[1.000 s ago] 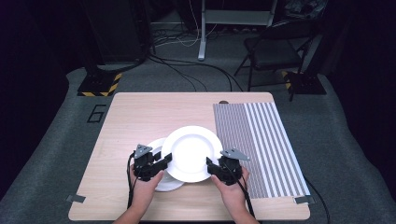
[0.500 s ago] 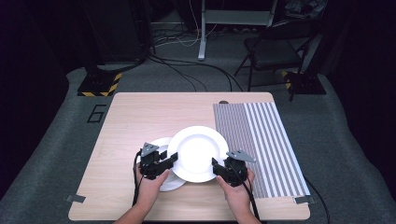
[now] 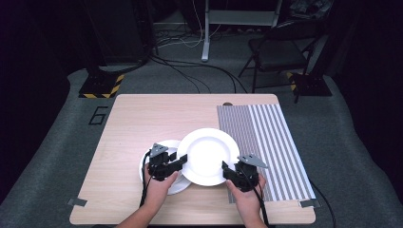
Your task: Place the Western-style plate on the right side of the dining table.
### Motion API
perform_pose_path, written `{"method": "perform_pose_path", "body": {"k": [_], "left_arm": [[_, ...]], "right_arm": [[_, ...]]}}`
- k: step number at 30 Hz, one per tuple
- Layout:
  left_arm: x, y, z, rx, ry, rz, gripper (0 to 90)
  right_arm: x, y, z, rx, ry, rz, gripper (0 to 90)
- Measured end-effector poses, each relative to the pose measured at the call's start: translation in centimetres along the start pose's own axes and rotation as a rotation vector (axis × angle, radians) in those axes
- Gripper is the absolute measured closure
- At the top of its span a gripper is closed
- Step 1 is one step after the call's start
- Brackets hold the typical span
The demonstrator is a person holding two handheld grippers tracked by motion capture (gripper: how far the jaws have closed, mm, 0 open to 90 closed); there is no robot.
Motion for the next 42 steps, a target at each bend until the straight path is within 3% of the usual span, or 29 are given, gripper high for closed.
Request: {"method": "perform_pose_path", "body": {"k": [8, 30, 42], "left_arm": [[-0.4, 0.4, 0.9, 0.035, 0.013, 0.001, 56.1], [-0.7, 2.2, 2.6, 0.049, 0.024, 0.005, 56.2], [-0.9, 3.4, 3.9, 0.083, 0.028, -0.006, 56.3]], "right_arm": [[-0.2, -1.0, 0.7, 0.032, 0.006, 0.019, 43.3], [-0.6, -1.9, 2.5, 0.072, 0.024, 0.029, 43.6], [-0.7, -2.8, 3.7, 0.107, 0.047, 0.04, 43.7]]}}
Point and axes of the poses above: each handheld gripper's, and its own axes: y roughly forward along the jaws, x roughly out of its underside, z roughly to its right, the point moved 5 cm from there along y, roughly forward along the jaws, and after that the axes turned 10 degrees about z, right-handed, at the moved point
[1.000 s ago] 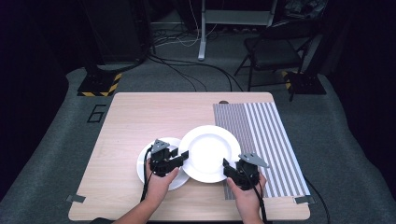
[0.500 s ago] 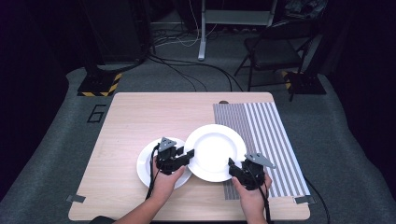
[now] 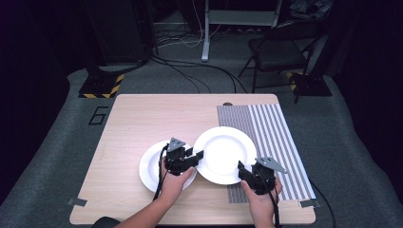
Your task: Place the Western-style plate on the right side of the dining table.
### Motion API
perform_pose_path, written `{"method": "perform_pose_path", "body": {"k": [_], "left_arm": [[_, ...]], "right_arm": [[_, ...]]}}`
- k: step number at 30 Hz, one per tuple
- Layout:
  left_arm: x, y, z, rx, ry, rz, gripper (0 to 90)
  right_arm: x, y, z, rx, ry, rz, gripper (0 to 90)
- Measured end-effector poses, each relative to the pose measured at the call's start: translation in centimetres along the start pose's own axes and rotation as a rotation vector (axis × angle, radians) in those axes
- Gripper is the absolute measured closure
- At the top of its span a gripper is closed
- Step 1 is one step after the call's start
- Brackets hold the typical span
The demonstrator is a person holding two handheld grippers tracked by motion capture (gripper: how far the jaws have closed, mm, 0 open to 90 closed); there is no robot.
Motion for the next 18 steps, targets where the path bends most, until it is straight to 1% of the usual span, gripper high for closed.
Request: {"method": "perform_pose_path", "body": {"k": [9, 10, 18], "left_arm": [[-0.1, 0.8, 0.8, 0.028, -0.004, -0.001, 56.4], [-0.1, 1.1, 1.1, 0.038, -0.001, -0.004, 56.4], [0.1, 2.0, 1.9, 0.056, -0.004, -0.011, 56.4]], "right_arm": [[-0.1, -0.7, 0.9, 0.026, 0.013, 0.011, 43.7], [-0.2, -0.9, 1.1, 0.03, 0.016, 0.014, 43.9], [0.0, -1.4, 2.1, 0.061, 0.022, 0.023, 44.2]]}}
Point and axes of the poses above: each handheld gripper's, and its own axes: y roughly forward along the jaws, x roughly out of its underside, z roughly to its right, the point moved 5 cm from there along y, roughly forward along the jaws, and after that the axes turned 10 degrees about z, right-handed, at the moved point
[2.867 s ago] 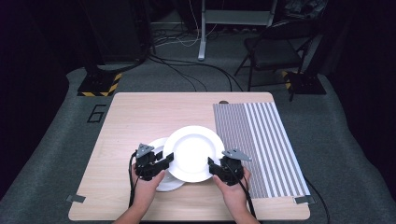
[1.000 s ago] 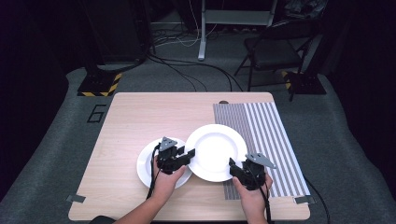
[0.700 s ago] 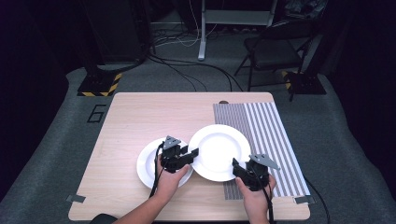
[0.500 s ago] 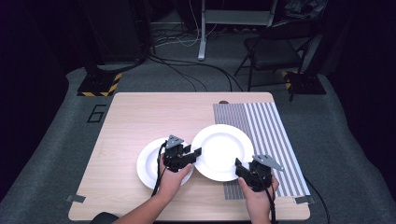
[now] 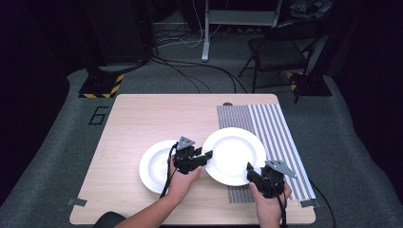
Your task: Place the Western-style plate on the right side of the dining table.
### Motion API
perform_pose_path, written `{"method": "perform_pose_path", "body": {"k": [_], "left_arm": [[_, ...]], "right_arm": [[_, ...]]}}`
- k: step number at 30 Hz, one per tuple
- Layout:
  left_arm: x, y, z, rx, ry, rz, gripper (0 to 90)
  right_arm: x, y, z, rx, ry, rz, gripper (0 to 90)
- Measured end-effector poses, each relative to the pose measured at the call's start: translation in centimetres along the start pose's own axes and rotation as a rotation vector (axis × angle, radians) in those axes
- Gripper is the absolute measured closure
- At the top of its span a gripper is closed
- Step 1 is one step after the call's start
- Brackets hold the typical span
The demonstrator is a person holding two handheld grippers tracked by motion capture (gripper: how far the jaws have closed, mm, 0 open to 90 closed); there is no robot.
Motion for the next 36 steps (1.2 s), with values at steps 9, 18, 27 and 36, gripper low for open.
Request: {"method": "perform_pose_path", "body": {"k": [9, 18, 27, 36], "left_arm": [[0.0, 0.7, 0.5, 0.014, -0.009, 0.0, 56.5], [-0.3, 1.4, 1.3, 0.029, -0.007, 0.002, 56.9], [-0.3, 2.0, 1.9, 0.044, -0.009, -0.002, 57.0], [-0.2, 2.8, 2.6, 0.064, -0.003, -0.007, 57.2]], "right_arm": [[0.0, -0.3, 0.7, 0.019, 0.005, 0.007, 44.7], [-0.2, -0.7, 1.5, 0.038, 0.012, 0.014, 44.8], [-0.3, -1.2, 2.3, 0.06, 0.02, 0.021, 44.9], [-0.2, -1.6, 3.1, 0.081, 0.028, 0.026, 45.0]]}}
Point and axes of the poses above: each handheld gripper's, and its own axes: y roughly forward along the jaws, x roughly out of its underside, z roughly to its right, the point moved 5 cm from there along y, roughly forward along the jaws, and after that the axes turned 10 degrees about z, right-handed, at the moved point
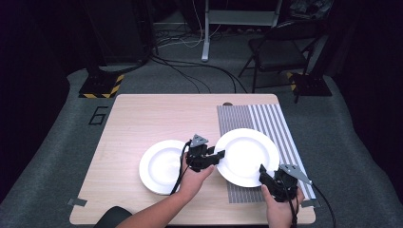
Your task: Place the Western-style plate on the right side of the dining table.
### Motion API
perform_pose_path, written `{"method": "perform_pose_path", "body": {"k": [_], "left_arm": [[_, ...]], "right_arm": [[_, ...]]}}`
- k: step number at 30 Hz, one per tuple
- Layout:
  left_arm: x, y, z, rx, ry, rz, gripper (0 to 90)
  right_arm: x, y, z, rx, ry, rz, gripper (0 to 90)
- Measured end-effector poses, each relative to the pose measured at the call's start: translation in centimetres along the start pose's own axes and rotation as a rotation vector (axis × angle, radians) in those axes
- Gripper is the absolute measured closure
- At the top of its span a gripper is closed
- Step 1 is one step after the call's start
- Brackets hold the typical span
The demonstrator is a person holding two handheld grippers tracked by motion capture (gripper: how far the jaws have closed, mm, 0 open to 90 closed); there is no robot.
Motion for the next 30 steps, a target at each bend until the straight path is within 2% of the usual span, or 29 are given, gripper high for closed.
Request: {"method": "perform_pose_path", "body": {"k": [11, 17, 28, 30], "left_arm": [[0.4, 1.0, 0.5, 0.015, 0.011, -0.016, 57.4], [0.5, 1.4, 0.6, 0.02, 0.007, -0.024, 58.0], [-0.2, 1.8, 0.3, 0.008, 0.007, -0.018, 58.3], [-0.3, 1.9, 0.2, 0.005, -0.005, -0.01, 58.2]], "right_arm": [[0.4, -0.2, 0.9, 0.025, 0.01, -0.005, 45.6], [0.5, -0.1, 1.5, 0.022, 0.021, -0.015, 46.3], [-0.4, 0.8, 1.6, 0.021, 0.015, -0.04, 47.1], [-0.6, 0.9, 1.6, 0.014, 0.011, -0.039, 47.5]]}}
Point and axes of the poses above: each handheld gripper's, and its own axes: y roughly forward along the jaws, x roughly out of its underside, z roughly to its right, the point moved 5 cm from there along y, roughly forward along the jaws, and after that the axes turned 10 degrees about z, right-handed, at the moved point
